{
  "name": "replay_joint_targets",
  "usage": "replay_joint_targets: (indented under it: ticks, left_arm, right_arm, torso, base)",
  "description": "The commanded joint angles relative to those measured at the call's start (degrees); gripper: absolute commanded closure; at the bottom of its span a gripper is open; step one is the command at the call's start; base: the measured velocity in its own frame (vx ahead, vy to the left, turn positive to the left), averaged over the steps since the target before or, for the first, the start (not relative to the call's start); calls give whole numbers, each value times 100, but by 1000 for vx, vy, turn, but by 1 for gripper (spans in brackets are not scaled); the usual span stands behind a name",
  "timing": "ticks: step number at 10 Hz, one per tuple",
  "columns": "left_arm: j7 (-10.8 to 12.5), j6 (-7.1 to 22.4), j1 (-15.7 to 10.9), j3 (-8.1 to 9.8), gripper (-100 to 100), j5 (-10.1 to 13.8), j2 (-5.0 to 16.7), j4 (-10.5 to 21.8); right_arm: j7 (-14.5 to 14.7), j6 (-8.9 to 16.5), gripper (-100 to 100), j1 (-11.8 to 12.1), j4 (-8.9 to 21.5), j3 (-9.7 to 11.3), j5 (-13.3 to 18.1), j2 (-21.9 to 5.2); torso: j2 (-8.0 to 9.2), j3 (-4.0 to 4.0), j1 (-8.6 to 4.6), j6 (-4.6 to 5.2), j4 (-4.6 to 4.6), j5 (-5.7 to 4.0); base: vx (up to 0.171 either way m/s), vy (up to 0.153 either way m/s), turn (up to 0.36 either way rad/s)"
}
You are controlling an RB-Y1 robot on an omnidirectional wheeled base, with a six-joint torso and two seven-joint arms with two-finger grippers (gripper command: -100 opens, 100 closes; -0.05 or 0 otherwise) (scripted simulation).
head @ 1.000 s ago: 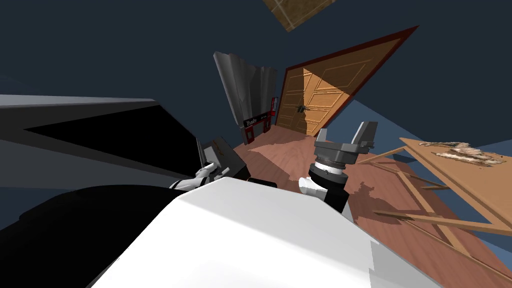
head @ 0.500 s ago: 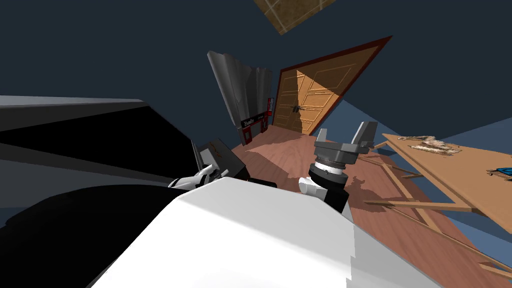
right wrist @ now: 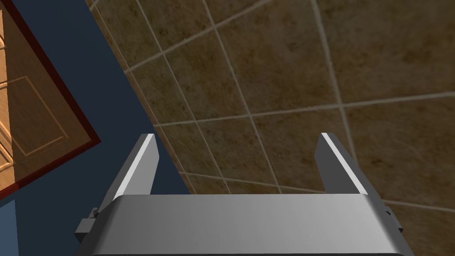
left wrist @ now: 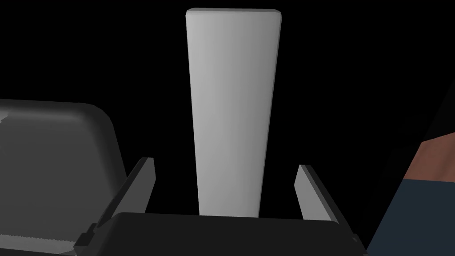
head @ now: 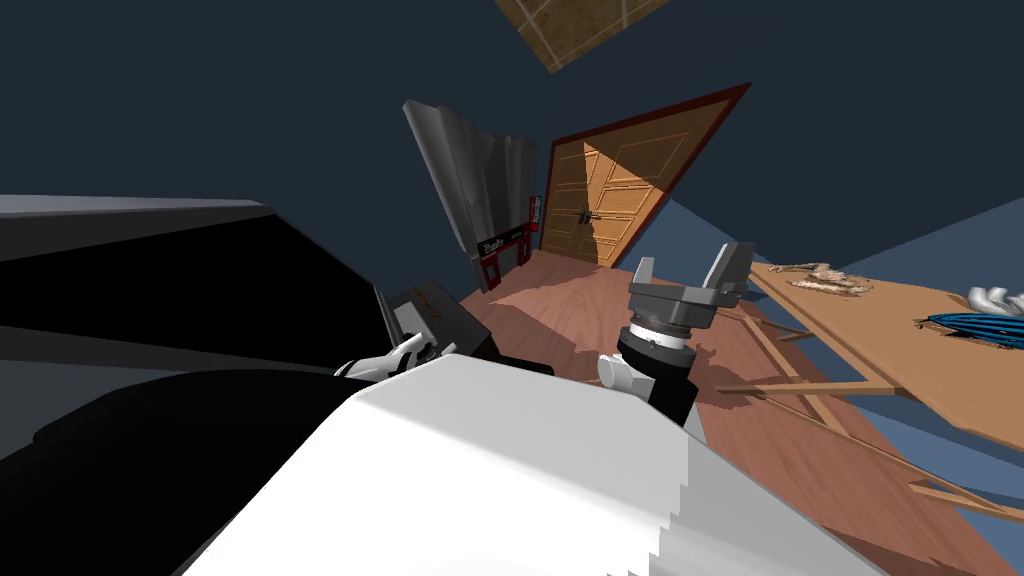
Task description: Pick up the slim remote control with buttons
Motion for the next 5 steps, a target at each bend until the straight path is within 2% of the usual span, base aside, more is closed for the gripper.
replay_joint_targets:
  ticks: [1,3,5]
  left_arm:
    - [113,182,35,5,-100,74,11,81]
    - [160,315,32,24,-100,166,38,295]
    - [208,346,58,17,-100,149,29,207]
  right_arm:
    - [0,0,0,0,0,0,0,0]
    - [0,0,0,0,0,0,0,0]
    - [0,0,0,0,0,0,0,0]
  torso:
    - [0,0,0,0,0,0]
    - [-5,-3,9,4,-1,1]
    - [0,0,1,1,0,1]
  base:
    - [7,33,-133]
    - [17,69,-157]
    - [-4,13,-24]
